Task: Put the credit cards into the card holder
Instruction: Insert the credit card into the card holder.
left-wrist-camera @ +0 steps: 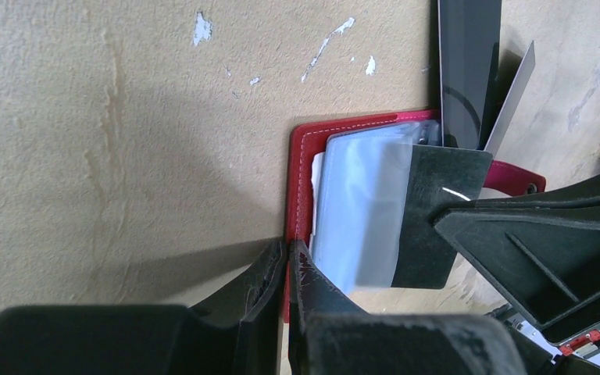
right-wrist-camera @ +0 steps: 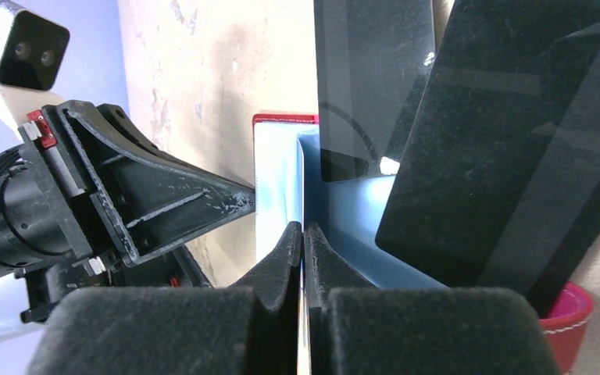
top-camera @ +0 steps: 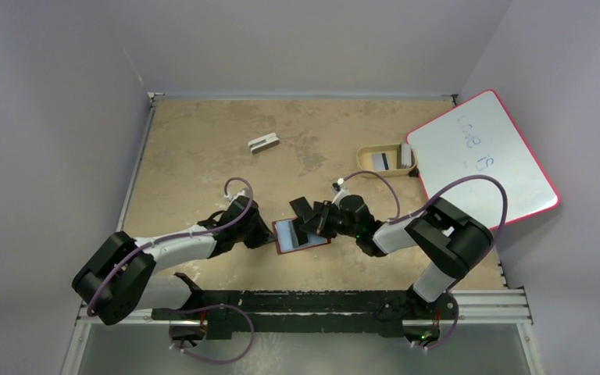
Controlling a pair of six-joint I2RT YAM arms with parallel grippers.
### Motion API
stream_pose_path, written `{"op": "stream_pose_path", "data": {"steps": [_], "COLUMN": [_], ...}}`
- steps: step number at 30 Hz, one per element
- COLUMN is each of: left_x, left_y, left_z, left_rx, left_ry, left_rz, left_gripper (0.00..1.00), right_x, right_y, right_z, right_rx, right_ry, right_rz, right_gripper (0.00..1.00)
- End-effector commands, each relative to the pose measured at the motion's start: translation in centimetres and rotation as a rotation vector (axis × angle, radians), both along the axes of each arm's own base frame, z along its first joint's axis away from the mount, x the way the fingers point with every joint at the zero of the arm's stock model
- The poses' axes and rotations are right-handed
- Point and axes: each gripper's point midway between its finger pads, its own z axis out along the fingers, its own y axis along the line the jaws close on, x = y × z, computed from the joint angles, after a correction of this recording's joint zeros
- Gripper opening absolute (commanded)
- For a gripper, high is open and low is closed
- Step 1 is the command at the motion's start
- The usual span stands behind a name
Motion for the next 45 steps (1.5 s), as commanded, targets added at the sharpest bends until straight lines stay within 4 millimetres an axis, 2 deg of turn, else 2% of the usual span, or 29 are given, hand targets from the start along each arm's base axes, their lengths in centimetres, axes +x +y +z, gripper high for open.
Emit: {"op": "stream_pose_path", "data": {"steps": [1,3,6,9,11,13,16,24,28,33,36,40,45], "left_x": [-1.2,-1.2,-1.3,-1.4,-1.3,-1.3,-1.2,-0.7,-0.6,-0.4,-0.3,-0.2,-0.3], "left_y": [0.8,0.8,0.6,0.9,0.9,0.9,0.8,0.2,0.1,-0.1,-0.4,-0.6,-0.6], "left_z": [-1.5,-1.6,-1.5,-1.8,-1.8,-1.7,-1.7,-0.7,-0.3,0.0,0.2,0.3,0.2], "left_rx": [0.029,0.024,0.004,0.016,0.017,0.016,0.015,0.003,-0.003,-0.003,-0.020,-0.026,-0.030], "left_ry": [0.052,0.053,0.052,0.054,0.052,0.050,0.050,0.035,0.028,0.025,0.020,0.020,0.019], "left_rz": [0.002,0.009,0.020,0.024,0.025,0.023,0.022,0.010,0.007,0.005,0.002,0.001,-0.003], "left_gripper": [0.05,0.05,0.05,0.05,0.05,0.05,0.05,0.05,0.06,0.06,0.06,0.06,0.06], "right_x": [0.0,0.0,-0.2,0.0,0.1,1.2,1.3,1.5,1.7,1.7,1.2,0.6,-0.5], "right_y": [1.1,1.2,0.9,-0.8,-1.9,-2.6,-2.4,-2.5,-3.3,-3.1,-2.3,-0.6,1.5], "right_z": [1.5,1.3,0.3,-0.6,-0.4,0.5,0.9,-0.1,0.4,0.5,0.4,0.2,-0.4], "right_rx": [0.076,0.066,-0.008,-0.161,-0.229,-0.271,-0.285,-0.343,-0.389,-0.399,-0.375,-0.343,-0.328], "right_ry": [-0.032,-0.024,0.000,-0.011,-0.024,-0.069,-0.078,-0.069,-0.088,-0.092,-0.087,-0.085,-0.075], "right_rz": [0.007,0.008,0.026,0.021,0.014,-0.026,-0.007,0.013,0.000,0.022,0.046,0.082,0.130], "right_gripper": [0.00,0.04,0.18,0.30,0.36,0.40,0.43,0.52,0.52,0.45,0.42,0.33,0.30]}}
